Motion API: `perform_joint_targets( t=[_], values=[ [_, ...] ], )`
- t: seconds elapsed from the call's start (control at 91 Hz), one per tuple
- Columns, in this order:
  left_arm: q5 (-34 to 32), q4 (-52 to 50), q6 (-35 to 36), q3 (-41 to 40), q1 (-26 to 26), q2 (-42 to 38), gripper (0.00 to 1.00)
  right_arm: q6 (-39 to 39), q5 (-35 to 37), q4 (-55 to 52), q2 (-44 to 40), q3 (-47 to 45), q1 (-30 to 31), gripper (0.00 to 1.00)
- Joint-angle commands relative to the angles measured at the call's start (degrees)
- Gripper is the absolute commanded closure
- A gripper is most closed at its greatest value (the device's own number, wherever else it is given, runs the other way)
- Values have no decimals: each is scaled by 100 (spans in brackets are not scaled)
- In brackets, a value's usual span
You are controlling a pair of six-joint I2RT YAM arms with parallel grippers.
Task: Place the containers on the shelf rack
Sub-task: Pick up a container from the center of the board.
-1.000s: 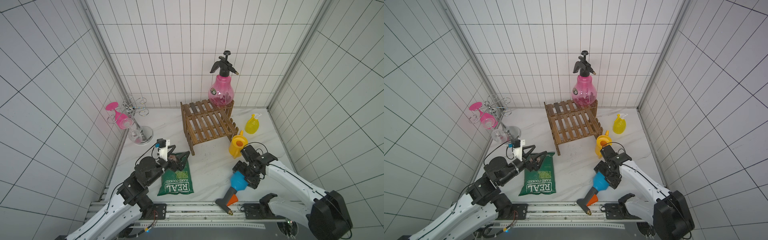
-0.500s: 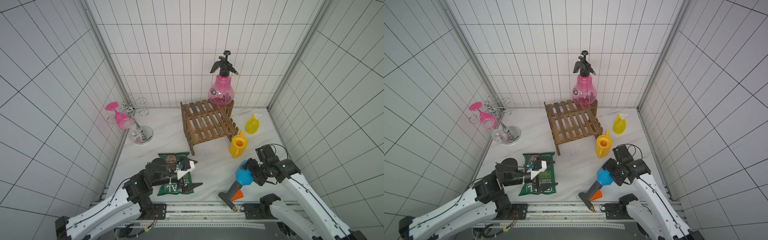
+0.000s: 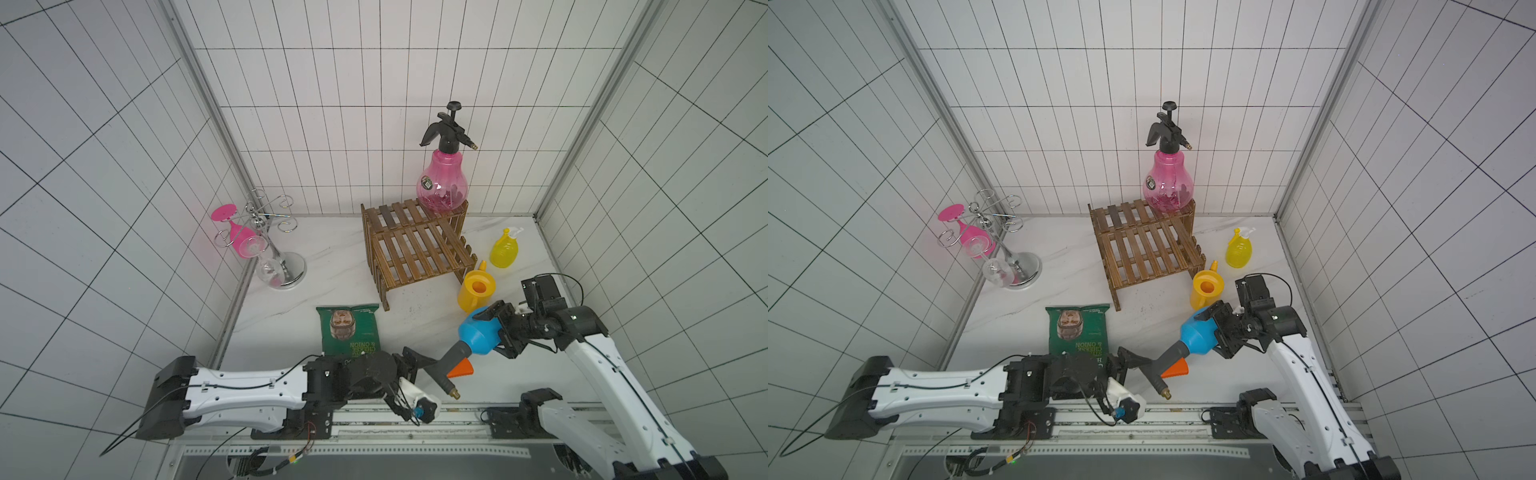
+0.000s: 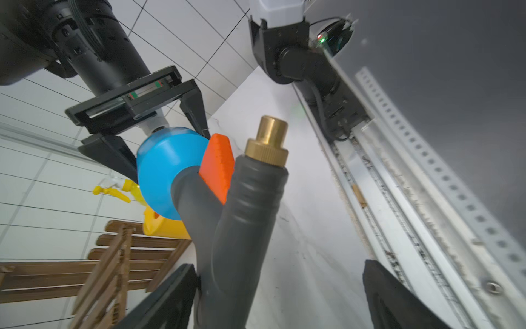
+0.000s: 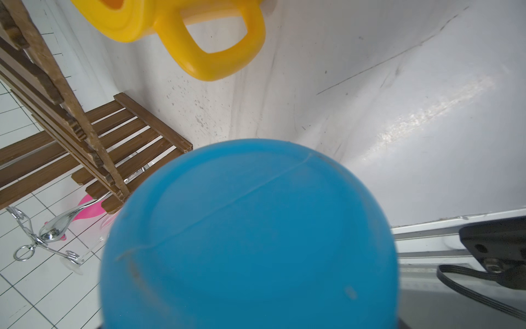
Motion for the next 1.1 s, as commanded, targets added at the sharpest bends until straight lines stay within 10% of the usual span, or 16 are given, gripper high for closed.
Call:
perform_joint_targets(
  t=[0.0, 0.286, 0.506, 0.627, 0.956, 1.088],
  values=[
    [-975, 877, 484, 177, -84, 449, 14, 510, -693, 293, 6, -69, -49, 37],
    [-1177, 894, 674, 307, -133, 391, 60, 834, -874, 508, 6, -276, -66, 34],
    [-1161, 196, 370, 427, -143, -129, 86, 914, -1033, 856, 31, -272, -108, 1],
    [-1307, -415, -76, 620, -61, -510, 98, 454, -1064, 861, -86, -95, -267, 1],
    [398, -3674, -1476, 1784, 1840, -1447, 100, -1884, -1040, 1369, -804, 489, -787, 1],
    [910, -3889, -1373, 1994, 2202, -1511, 100, -1453, -1360, 2311, -589, 336, -787, 1]
  ],
)
